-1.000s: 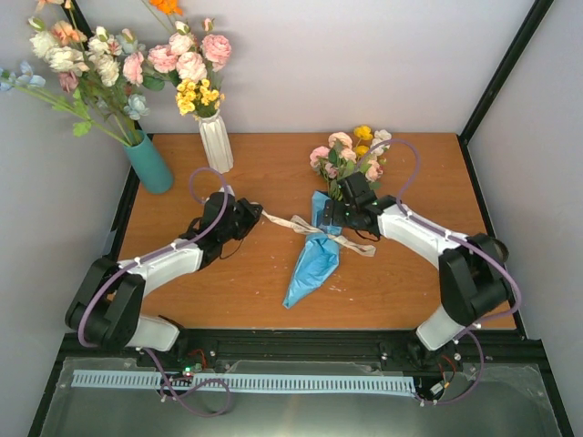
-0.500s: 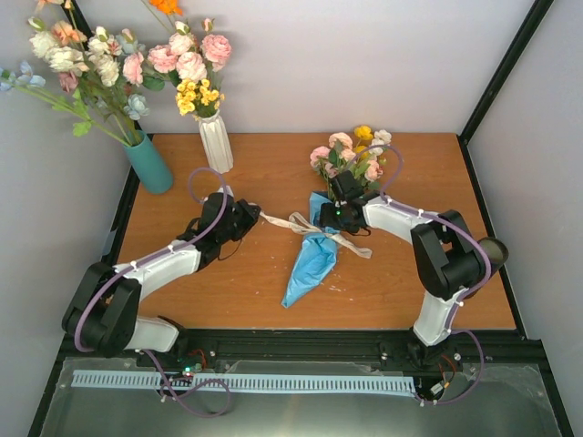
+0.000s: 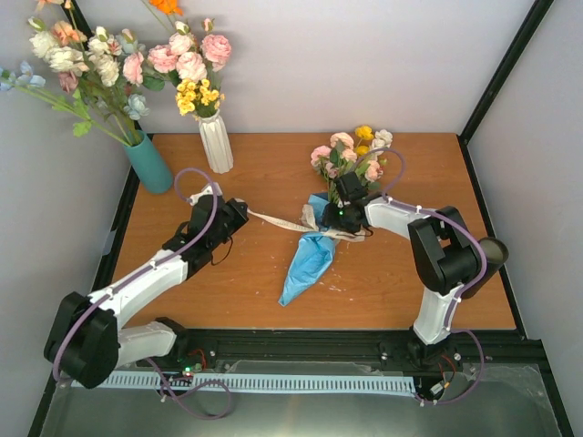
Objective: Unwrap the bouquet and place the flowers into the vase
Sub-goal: Untie the ribbon from the wrapping paper.
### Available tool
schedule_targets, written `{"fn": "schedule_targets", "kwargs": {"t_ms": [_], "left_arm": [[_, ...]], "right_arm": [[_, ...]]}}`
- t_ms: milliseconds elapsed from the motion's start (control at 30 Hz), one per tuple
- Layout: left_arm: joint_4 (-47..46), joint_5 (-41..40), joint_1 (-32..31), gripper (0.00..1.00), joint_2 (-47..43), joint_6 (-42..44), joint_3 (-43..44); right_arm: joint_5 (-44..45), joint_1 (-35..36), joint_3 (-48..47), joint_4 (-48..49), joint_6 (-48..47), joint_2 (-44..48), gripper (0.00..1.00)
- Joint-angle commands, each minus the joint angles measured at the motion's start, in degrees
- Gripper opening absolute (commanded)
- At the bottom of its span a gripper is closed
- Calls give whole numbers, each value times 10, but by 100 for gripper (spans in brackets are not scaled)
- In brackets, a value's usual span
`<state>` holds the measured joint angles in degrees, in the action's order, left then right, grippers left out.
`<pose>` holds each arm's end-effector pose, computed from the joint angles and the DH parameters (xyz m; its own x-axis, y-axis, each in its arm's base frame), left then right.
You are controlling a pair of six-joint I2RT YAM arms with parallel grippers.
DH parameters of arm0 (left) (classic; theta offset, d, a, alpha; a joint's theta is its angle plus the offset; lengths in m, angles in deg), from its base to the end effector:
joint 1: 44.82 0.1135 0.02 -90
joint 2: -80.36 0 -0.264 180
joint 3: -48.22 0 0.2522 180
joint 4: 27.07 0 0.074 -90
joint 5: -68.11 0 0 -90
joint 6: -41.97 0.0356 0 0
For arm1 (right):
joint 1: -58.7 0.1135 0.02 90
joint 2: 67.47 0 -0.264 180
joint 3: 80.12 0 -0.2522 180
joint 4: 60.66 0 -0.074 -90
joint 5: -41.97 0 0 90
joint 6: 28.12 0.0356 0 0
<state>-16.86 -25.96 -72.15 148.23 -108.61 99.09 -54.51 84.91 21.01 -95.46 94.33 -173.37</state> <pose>0.2314 -0.1167 0.2342 -0.5496 -0.6940 -0.4651 -0.1564 0.6324 -0.7587 0.3289 0.1664 0.1564 -0.9285 0.1371 -0.3450 0.0137 0.9413 0.3373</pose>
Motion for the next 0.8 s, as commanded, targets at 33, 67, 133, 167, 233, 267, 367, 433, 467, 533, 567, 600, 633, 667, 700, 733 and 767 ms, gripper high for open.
{"fn": "schedule_targets", "kwargs": {"t_ms": [33,67,133,167,233,267,367,433,467,533,567,600,633,667,700,733,767], "left_arm": [[51,-81,0,0,-41,67,26],[60,-92,0,0,-47,75,32],[77,-116,0,0,-61,93,42],[84,-129,1,0,-68,103,47],[97,-153,4,0,-83,125,59],[103,-163,6,0,-90,136,64],[121,-184,21,0,-107,165,80],[133,-189,36,0,-116,180,87],[144,-191,47,0,-120,185,91],[152,-193,67,0,-128,199,98],[153,-198,74,0,-132,208,101],[153,-204,79,0,-135,218,105],[153,-209,82,0,-136,227,110],[153,-213,84,0,-136,237,114],[153,-217,86,0,-136,246,119],[155,-222,89,0,-135,252,123],[156,-226,92,0,-133,258,127]], "right_arm": [[18,-10,26,-11,-4,-21,52],[18,-10,28,-9,-6,-21,52],[18,-10,29,-7,-8,-21,52],[18,-10,29,-6,-10,-20,52],[22,-11,29,-8,-12,-20,52],[24,-11,29,-9,-13,-20,52],[25,-12,29,-9,-16,-21,52],[24,-12,29,-9,-17,-20,52],[25,-12,30,-8,-17,-20,52],[24,-13,30,-8,-18,-21,52],[25,-13,30,-8,-18,-21,52],[25,-13,30,-7,-19,-21,52],[25,-13,30,-8,-20,-21,53],[24,-13,30,-8,-20,-21,53],[25,-13,30,-7,-20,-21,53],[24,-13,31,-7,-21,-20,53],[25,-13,31,-7,-21,-20,53]]}}
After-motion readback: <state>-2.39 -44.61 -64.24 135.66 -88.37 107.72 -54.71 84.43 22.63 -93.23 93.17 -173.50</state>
